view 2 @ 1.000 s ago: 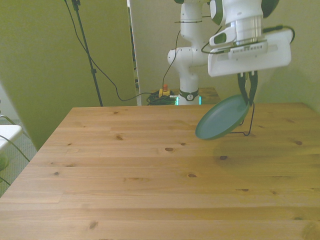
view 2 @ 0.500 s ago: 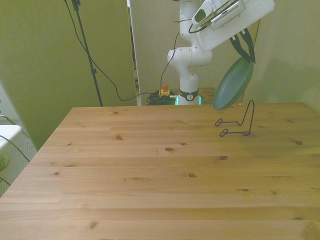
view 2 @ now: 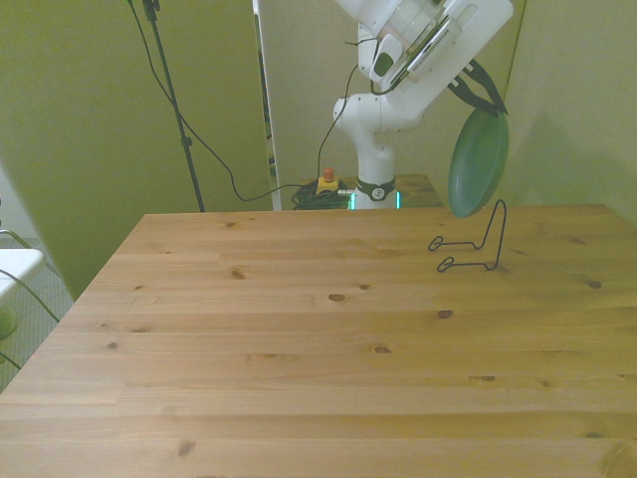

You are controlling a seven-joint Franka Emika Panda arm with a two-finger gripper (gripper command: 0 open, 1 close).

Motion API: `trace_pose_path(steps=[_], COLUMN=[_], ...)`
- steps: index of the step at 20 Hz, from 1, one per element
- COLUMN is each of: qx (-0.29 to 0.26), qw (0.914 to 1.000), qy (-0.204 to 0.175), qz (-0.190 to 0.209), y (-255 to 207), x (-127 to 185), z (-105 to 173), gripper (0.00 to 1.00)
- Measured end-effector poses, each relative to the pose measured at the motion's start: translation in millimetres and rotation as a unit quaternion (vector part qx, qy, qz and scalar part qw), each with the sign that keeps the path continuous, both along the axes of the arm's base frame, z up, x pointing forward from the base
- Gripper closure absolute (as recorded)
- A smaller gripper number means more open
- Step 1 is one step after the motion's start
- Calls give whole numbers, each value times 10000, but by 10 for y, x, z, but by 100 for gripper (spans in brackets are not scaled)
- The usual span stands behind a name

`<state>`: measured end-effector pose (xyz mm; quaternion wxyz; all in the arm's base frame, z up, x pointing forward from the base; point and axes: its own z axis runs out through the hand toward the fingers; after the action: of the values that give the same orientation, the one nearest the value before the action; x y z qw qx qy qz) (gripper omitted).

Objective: Load the plate

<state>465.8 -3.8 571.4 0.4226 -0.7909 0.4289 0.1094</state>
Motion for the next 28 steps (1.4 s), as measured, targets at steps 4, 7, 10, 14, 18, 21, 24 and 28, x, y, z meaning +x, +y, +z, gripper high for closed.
trace_pose_path(steps=[4,7,10,14,18,21,24,28], qx=[51,41,-8,-43,-82,-145,-171,-195], qw=[9998,9997,9998,9999,9999,9998,9998,9997], qy=[18,45,6,-20,-21,-6,18,-1], qz=[165,239,187,119,133,123,141,150], y=[70,102,156,212,252,277,295,296], x=[-12,-59,-99,-125,-134,-124,-108,-95], z=[-179,-333,-471,-620,-771,-872,-934,-964], gripper=[100,100,100,100,100,100,100,0])
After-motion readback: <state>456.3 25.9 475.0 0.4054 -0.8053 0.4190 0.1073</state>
